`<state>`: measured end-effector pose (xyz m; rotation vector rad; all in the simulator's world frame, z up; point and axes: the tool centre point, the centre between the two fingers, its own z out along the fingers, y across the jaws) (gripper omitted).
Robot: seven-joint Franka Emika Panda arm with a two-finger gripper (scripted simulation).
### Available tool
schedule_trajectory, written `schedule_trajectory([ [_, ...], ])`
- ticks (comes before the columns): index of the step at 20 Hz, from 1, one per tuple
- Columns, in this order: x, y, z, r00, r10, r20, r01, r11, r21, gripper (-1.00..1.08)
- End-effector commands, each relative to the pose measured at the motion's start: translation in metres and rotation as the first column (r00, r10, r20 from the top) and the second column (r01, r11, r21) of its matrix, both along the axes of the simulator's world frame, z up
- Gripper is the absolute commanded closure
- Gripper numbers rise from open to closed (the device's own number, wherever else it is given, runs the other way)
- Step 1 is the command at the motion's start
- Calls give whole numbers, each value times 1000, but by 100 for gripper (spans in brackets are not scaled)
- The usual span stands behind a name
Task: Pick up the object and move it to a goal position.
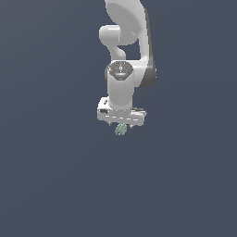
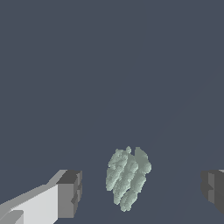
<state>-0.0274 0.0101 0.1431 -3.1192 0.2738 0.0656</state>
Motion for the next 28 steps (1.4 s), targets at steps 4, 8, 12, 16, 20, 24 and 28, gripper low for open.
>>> schedule_trajectory([
  [4,-12,3,-12,992,-127,8,127,992,-6,-92],
  [8,-21,5,-21,973,-229,16,229,973,-10,-92],
  [12,-31,6,-30,946,-324,24,324,946,-13,-92],
  [16,-39,7,-36,917,-398,31,398,917,-14,-92],
  [20,-45,8,-41,892,-451,36,451,892,-14,-92],
  [24,-49,8,-44,874,-483,39,484,875,-14,-92],
  [28,-51,8,-45,867,-497,41,498,867,-13,-92],
])
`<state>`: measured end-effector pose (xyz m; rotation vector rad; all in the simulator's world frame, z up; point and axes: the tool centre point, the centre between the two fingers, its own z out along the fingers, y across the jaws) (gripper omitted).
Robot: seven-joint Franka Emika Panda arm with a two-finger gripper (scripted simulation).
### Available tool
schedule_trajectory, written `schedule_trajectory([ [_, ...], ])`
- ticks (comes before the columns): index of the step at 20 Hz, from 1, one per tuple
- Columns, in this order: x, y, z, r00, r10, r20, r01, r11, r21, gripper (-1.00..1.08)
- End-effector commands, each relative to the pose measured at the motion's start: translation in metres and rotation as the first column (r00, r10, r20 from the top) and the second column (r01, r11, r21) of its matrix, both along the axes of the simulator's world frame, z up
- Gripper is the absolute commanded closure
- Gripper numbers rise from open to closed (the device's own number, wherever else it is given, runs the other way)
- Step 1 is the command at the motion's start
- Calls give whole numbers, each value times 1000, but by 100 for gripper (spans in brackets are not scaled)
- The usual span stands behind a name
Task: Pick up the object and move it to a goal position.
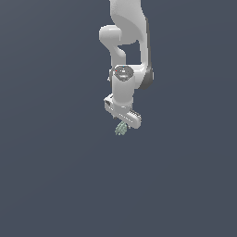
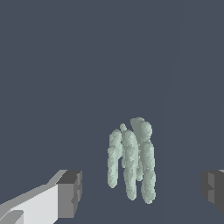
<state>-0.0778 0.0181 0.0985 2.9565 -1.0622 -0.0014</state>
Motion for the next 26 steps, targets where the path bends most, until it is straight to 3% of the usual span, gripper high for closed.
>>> schedule_trajectory([
  [1,-1,0,0,1000,-7,1,7,1000,0,-92],
  [20,-1,0,-51,1000,-8,1,8,1000,0,-92],
  [21,-1,0,-51,1000,-8,1,8,1000,0,108],
  [26,-1,0,-51,1000,-8,1,8,1000,0,108],
])
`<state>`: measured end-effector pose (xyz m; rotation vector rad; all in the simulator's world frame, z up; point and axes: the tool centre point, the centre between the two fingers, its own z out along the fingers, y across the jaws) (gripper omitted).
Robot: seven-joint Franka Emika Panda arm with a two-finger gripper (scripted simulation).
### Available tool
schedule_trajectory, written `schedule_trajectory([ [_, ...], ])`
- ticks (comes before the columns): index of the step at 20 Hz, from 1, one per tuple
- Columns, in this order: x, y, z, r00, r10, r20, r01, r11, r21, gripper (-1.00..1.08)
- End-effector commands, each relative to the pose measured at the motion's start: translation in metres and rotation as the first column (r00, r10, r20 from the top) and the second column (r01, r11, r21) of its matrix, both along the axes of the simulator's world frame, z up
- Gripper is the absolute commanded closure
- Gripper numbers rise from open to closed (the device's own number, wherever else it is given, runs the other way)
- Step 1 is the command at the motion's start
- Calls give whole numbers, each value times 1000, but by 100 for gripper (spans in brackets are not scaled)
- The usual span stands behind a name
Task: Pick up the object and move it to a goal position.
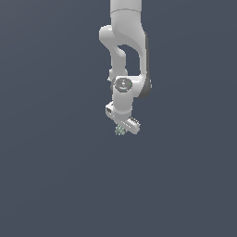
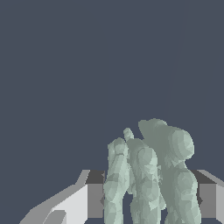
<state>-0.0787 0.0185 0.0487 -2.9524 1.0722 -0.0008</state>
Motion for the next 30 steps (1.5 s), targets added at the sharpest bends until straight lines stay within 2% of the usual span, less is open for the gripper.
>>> schedule_trajectory([
  [1,0,-1,-1,1000,-1,-1,1,1000,0,108],
  [9,2,1,3,1000,0,0,0,1000,0,108],
  [15,16,5,20,1000,0,0,0,1000,0,108],
  [21,40,13,50,1000,0,0,0,1000,-1,108],
  [30,90,28,110,1000,-1,0,1,1000,-2,108],
])
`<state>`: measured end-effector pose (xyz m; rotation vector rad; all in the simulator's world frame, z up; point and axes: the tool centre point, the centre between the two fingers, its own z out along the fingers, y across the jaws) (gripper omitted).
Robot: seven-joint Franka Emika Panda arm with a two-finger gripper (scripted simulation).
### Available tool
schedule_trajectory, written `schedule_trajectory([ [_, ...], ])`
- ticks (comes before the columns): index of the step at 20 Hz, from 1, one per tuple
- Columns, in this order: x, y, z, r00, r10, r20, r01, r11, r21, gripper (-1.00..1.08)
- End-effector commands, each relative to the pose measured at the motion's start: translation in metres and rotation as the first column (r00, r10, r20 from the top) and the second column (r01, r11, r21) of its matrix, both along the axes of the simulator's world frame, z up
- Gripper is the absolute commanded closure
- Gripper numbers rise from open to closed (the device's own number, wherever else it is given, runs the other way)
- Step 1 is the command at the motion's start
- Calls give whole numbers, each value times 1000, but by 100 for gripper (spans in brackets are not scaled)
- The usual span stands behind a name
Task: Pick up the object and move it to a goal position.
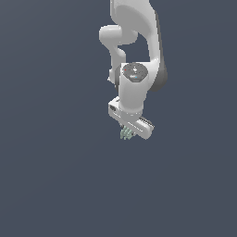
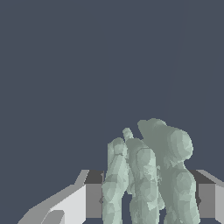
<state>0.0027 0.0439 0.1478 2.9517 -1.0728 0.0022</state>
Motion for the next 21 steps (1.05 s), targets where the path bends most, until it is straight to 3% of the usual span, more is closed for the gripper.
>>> schedule_trajectory([
  [1,14,4,17,1000,0,-1,0,1000,0,108],
  [11,50,15,57,1000,0,-1,0,1000,1,108],
  [21,61,18,67,1000,0,-1,0,1000,1,108],
])
